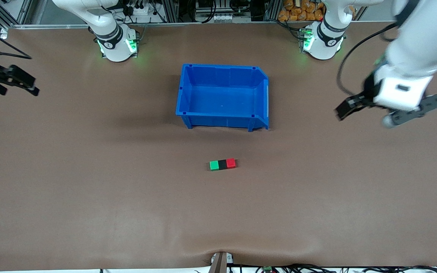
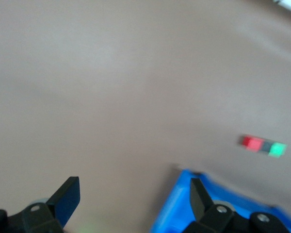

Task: Attach green and red cubes to black cube

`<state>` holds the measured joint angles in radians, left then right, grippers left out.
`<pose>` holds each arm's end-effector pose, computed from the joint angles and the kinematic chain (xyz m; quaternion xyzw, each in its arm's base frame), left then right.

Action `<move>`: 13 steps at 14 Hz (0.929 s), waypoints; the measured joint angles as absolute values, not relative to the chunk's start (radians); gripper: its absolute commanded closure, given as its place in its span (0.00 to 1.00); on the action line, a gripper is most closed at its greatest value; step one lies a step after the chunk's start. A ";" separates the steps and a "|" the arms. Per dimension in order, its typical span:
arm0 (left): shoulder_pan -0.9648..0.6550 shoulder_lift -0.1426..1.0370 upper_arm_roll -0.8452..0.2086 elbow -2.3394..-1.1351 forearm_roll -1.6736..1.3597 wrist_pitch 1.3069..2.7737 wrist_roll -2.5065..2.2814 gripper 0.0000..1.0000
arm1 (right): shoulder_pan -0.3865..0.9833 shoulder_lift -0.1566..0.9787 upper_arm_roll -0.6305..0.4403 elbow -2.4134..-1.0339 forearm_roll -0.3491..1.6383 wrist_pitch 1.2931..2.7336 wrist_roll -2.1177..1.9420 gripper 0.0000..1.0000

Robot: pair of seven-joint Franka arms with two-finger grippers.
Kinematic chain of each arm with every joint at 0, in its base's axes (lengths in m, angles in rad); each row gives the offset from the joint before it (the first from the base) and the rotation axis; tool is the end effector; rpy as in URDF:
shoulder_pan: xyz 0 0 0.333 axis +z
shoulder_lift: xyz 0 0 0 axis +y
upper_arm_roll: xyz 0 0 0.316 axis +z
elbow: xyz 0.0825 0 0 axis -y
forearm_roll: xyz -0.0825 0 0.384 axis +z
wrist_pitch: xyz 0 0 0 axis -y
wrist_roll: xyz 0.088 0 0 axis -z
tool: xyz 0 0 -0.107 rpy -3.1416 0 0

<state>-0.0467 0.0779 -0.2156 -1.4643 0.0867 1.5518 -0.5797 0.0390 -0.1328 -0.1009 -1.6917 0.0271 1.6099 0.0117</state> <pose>0.5609 -0.1353 0.6302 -0.9866 -0.1594 -0.0195 0.0296 0.5154 -0.0328 0.6415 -0.9988 0.0367 -0.0257 0.0196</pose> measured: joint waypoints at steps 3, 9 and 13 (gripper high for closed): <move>-0.039 -0.048 -0.104 -1.564 0.080 1.520 -0.358 0.00 | 0.006 -0.122 -0.102 -1.677 0.027 1.628 -0.023 0.00; 0.006 -0.163 -0.094 -1.622 0.054 1.448 -0.152 0.00 | 0.006 -0.098 -0.096 -1.638 0.027 1.634 -0.024 0.00; 0.004 -0.165 -0.122 -1.648 0.053 1.452 -0.126 0.00 | 0.006 -0.063 -0.096 -1.612 0.027 1.635 -0.024 0.00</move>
<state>0.0043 -0.1654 -0.1217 -1.6475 0.0529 1.4521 -0.1263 0.0057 -0.0631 -0.0960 -1.6120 0.0271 1.6348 -0.0242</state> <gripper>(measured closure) 0.000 0.000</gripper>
